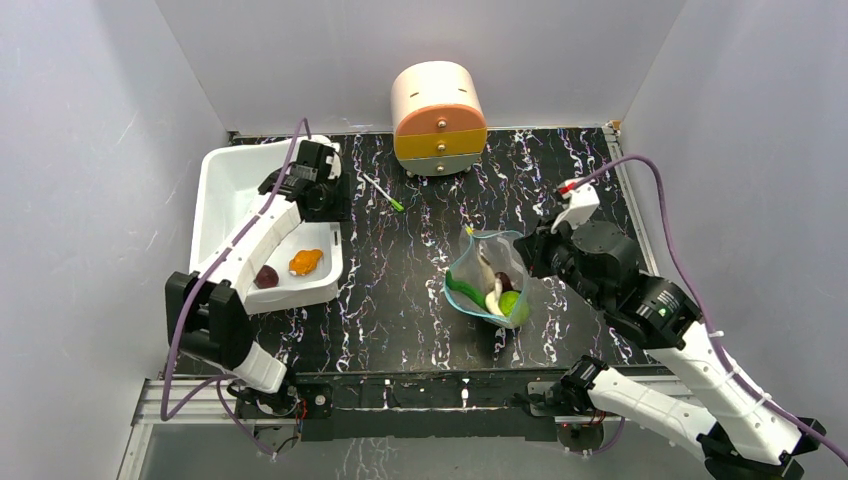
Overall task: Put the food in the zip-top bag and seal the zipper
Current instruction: Adjust the bin at the center of the board.
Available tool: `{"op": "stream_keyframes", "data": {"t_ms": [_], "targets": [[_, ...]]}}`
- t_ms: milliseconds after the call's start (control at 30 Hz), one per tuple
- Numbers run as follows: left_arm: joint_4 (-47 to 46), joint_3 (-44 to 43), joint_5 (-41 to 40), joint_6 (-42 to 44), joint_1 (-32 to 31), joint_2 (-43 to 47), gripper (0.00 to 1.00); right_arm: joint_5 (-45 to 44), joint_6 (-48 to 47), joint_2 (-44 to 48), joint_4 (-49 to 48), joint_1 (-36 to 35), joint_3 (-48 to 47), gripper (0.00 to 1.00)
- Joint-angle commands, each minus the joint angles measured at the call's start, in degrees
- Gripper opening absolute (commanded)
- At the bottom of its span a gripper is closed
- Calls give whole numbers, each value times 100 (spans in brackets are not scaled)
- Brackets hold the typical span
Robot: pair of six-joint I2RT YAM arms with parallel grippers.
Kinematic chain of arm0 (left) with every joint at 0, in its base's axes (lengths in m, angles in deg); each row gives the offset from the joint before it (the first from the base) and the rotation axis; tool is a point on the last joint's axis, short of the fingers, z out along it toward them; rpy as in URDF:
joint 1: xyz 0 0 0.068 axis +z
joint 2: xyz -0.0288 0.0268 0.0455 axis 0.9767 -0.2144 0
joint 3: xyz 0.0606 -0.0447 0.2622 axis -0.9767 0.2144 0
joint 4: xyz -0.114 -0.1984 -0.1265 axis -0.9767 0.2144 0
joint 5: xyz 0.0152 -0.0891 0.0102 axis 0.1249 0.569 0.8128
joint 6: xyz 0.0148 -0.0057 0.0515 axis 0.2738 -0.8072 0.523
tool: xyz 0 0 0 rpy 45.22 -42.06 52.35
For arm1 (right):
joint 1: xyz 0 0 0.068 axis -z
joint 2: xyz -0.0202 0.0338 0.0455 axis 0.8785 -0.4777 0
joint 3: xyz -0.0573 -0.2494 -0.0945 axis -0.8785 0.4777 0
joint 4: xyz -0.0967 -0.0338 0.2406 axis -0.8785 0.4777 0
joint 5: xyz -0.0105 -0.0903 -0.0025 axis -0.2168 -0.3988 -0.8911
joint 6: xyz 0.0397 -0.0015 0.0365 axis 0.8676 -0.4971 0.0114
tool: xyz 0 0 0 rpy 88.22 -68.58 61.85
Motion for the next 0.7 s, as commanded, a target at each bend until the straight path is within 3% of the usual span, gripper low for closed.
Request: {"op": "stream_keyframes", "data": {"t_ms": [0, 167, 333, 533, 667], "targets": [[-242, -234, 171, 340, -20, -237, 44, 249, -751, -260, -847, -7, -487, 0], [742, -595, 40, 540, -24, -588, 32, 269, -945, -825, -1047, -2, -869, 0], [691, -158, 409, 744, -47, -118, 16, 412, -944, -1045, -1341, -1, -976, 0], [1559, -177, 335, 1317, -191, 204, 12, 369, -1031, -1130, -1391, 0, -1090, 0], [2038, -24, 52, 1226, -370, 520, 11, 416, -1153, -1187, -1328, -1, -1155, 0]]}}
